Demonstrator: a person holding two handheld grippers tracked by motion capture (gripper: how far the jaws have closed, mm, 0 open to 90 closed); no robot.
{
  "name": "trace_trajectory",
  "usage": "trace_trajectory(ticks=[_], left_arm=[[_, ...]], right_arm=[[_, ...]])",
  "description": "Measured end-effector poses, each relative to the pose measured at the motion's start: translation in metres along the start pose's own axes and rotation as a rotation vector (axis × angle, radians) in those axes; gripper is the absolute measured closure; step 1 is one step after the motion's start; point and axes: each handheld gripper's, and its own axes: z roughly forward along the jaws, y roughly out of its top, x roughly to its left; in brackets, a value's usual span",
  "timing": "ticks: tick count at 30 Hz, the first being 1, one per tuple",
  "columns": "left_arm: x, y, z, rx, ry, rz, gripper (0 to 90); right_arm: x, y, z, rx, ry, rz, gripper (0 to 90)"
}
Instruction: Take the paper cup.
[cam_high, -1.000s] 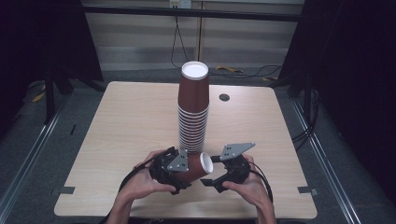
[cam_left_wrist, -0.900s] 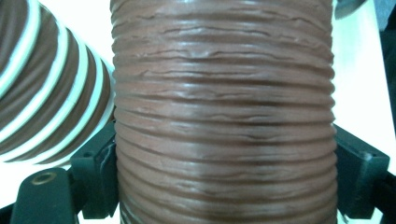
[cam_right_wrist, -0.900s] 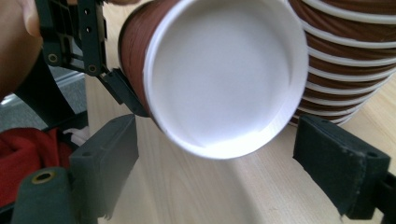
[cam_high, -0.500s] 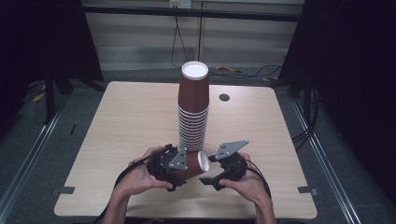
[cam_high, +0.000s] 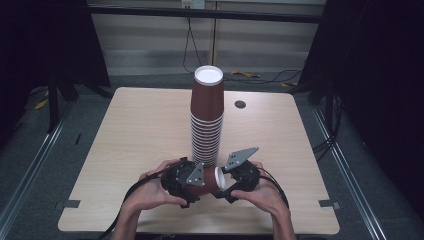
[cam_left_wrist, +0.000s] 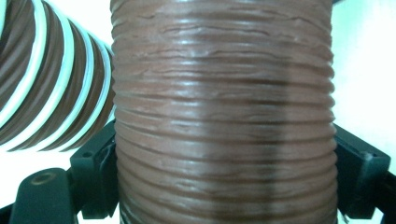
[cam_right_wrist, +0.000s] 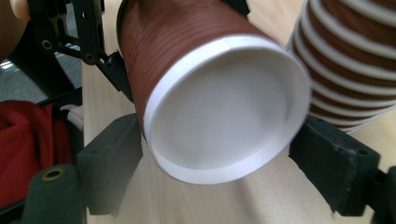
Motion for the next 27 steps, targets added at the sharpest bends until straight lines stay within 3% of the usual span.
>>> trace_trajectory(ticks=[10,11,20,21,22,24,27], left_arm=[[-0.004,0.006,0.006,0.027,-0.028,0.057,14.3],[-0.006,0.006,0.008,0.018,-0.032,0.038,14.3],[-0.008,0.007,0.013,0.033,-0.048,0.06,14.3],[-0.005,0.007,0.011,0.058,-0.05,0.098,14.3],[-0.008,0.006,0.012,0.027,-0.048,0.053,14.3],[-0.008,0.005,0.012,0.017,-0.052,0.058,14.3],[-0.004,0.004,0.009,0.026,-0.051,0.107,13.4]], right_arm=[[-0.001,0.006,0.006,0.059,0.061,-0.003,15.6],[-0.001,0.006,0.006,0.064,0.065,-0.005,15.6],[-0.002,0.011,0.01,0.079,0.098,-0.017,17.0],[-0.002,0.011,0.01,0.078,0.102,-0.017,19.4],[-0.001,0.011,0.01,0.079,0.106,-0.018,19.6],[0.0,0.011,0.009,0.067,0.103,-0.029,20.6],[0.001,0.011,0.007,0.065,0.103,-0.025,21.8]])
